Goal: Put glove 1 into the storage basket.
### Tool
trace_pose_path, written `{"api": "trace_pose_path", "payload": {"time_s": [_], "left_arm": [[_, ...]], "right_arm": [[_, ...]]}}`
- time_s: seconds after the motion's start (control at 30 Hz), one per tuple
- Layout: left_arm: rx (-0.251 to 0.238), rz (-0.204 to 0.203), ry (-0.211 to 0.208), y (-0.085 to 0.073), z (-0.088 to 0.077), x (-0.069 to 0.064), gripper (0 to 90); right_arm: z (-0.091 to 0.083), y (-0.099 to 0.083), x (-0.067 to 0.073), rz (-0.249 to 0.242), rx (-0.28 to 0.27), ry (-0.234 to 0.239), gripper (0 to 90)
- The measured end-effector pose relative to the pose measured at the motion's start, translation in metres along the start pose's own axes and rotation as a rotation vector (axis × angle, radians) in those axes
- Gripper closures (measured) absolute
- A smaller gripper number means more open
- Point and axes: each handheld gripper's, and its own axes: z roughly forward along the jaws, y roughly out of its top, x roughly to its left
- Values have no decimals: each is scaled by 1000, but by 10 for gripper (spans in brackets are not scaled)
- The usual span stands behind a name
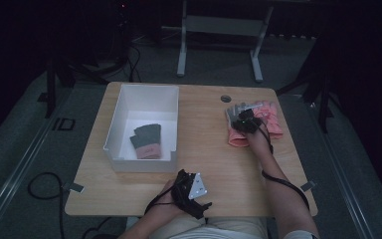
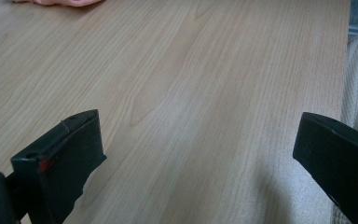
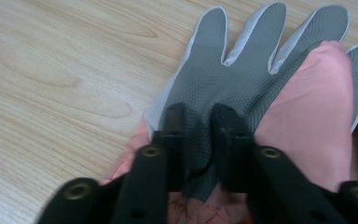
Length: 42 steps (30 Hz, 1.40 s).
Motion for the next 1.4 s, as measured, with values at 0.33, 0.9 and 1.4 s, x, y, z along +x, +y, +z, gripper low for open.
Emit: {"api": "trace_pose_path", "payload": {"time_s": [0.33,0.9,1.4], "left_arm": [[3,16,-12,-4,5,-1,13],[-24,8,-2,-5,1,1,13],[-31,1,-7,-8,-1,3,13]], "right_arm": [[-29,1,10,69,-68,-31,890],[-136,-22,74,178,-182,-39,891],[-94,-63,111,192,-51,-31,890]]}}
